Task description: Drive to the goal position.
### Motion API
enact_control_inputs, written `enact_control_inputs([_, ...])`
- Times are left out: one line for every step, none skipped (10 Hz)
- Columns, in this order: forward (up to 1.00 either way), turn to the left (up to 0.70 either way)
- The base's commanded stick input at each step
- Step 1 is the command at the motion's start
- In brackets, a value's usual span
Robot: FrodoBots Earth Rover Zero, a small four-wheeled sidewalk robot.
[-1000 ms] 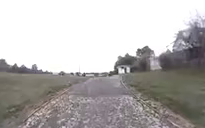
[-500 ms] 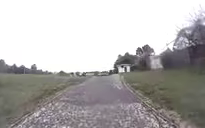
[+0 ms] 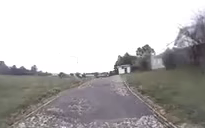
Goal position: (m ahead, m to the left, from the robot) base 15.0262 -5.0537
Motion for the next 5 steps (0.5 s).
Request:
enact_control_inputs([0.85, 0.00])
enact_control_inputs([0.85, 0.00])
enact_control_inputs([0.85, 0.00])
enact_control_inputs([0.85, 0.00])
enact_control_inputs([0.85, 0.00])
